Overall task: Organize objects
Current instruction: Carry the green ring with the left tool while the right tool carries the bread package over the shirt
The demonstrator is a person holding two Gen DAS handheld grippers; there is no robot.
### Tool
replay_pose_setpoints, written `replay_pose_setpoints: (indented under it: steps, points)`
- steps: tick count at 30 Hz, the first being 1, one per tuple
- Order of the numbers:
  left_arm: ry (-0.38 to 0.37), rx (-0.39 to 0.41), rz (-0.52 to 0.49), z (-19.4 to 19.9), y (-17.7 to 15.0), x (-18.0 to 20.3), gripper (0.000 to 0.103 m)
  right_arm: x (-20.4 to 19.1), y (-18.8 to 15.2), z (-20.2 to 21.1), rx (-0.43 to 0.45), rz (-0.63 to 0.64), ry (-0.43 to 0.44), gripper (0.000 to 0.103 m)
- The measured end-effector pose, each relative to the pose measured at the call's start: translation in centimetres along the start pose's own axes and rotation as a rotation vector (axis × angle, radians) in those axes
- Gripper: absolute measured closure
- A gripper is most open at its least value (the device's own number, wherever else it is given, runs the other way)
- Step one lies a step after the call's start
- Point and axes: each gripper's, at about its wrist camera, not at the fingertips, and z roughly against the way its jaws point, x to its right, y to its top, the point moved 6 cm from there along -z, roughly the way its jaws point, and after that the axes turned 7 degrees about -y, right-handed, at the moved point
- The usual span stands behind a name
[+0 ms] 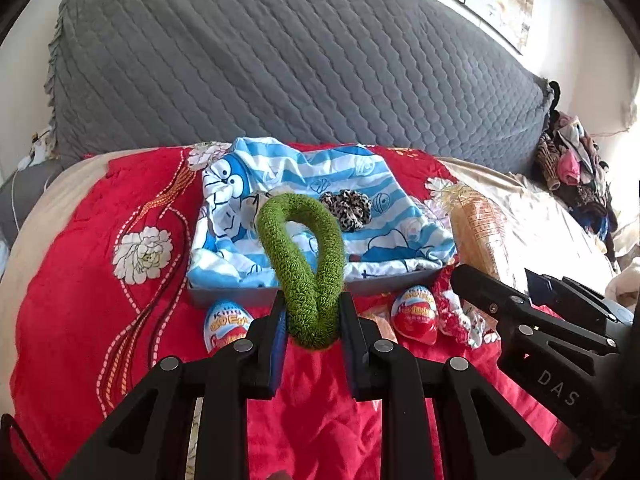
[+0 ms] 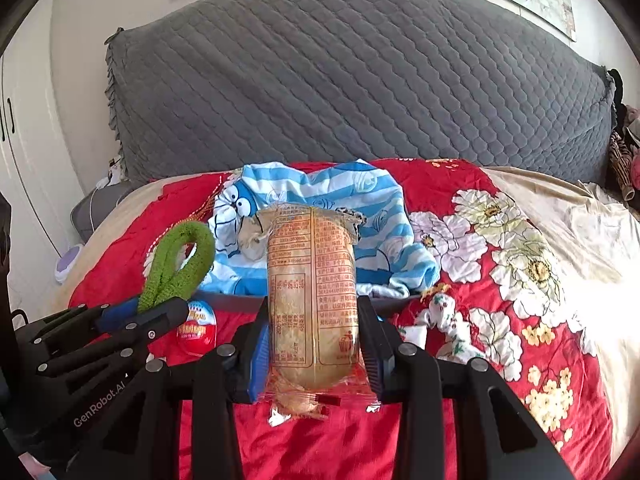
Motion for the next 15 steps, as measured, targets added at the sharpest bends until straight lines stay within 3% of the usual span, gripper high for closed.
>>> replay_pose_setpoints:
  steps: [15]
  points:
    - [-0.008, -0.004, 0.015, -3.4, 2.5, -1.5, 0.079, -1.2, 2.6, -3.6, -0.008, 0.012, 0.017, 0.064]
